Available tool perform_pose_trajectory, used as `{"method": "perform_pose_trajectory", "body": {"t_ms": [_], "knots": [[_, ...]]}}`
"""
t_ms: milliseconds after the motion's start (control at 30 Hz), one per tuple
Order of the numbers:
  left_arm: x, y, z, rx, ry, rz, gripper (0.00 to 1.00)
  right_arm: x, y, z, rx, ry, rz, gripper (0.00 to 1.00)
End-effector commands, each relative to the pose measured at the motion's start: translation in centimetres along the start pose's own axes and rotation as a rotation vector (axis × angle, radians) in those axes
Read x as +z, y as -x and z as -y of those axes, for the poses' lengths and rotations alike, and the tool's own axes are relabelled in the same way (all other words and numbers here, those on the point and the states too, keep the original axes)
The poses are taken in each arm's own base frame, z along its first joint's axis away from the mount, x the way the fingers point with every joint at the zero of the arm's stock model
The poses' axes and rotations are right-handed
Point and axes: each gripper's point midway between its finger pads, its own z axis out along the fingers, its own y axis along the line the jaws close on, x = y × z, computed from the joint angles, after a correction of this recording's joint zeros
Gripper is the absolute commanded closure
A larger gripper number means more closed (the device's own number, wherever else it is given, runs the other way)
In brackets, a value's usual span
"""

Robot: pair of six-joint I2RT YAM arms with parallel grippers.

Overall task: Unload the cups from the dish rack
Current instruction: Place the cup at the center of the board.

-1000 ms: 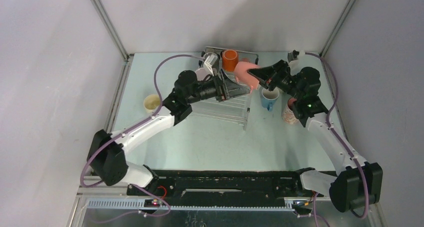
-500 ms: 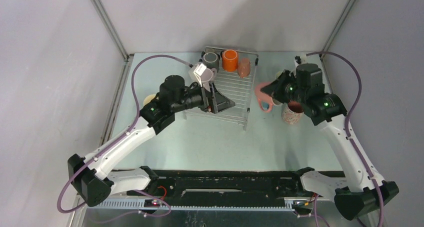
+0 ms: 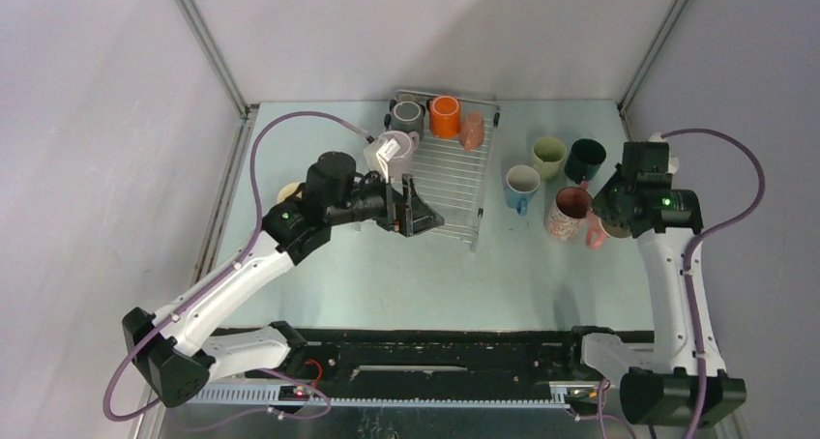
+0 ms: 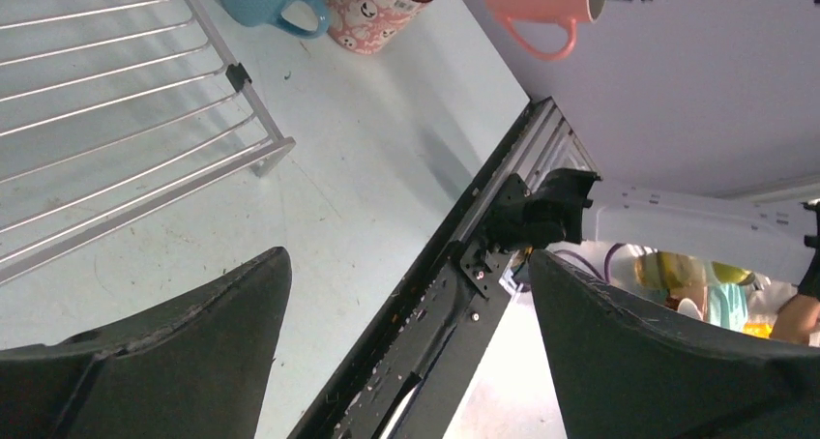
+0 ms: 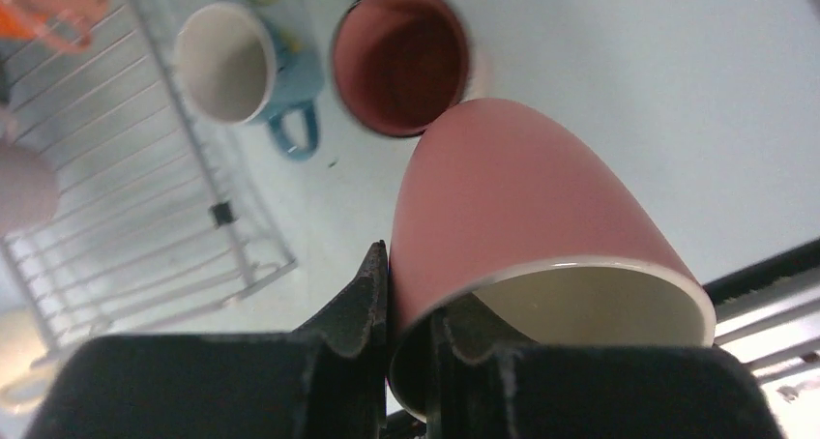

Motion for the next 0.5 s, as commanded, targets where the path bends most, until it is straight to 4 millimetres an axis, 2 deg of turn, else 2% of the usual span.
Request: {"method": "perform_pose_trajectory", "body": {"t_ms": [0,133,233,467], "knots": [[-1.5,0.2,1.7,0.072,-0.055,0.002,0.0,1.4,3.8,3.3,0.03,-0.121,0.087,1.0],[-1.7,-0.6,1.7,0.076,-0.064,-0.017,0.0,3.4,5.3,5.7,0.076,-0.188,0.077,1.0],[-1.8,-1.1,1.6,0.081,-0.073,-0.032,0.0,5.9,6.0,7.2,0.096,-0.226,0.037,1.0],[-1.7,-1.6,1.2,0.096,-0.071,-0.044,0.0,12.0,7.2,7.3,0.093,-0.22,-0.079,1.0]]}}
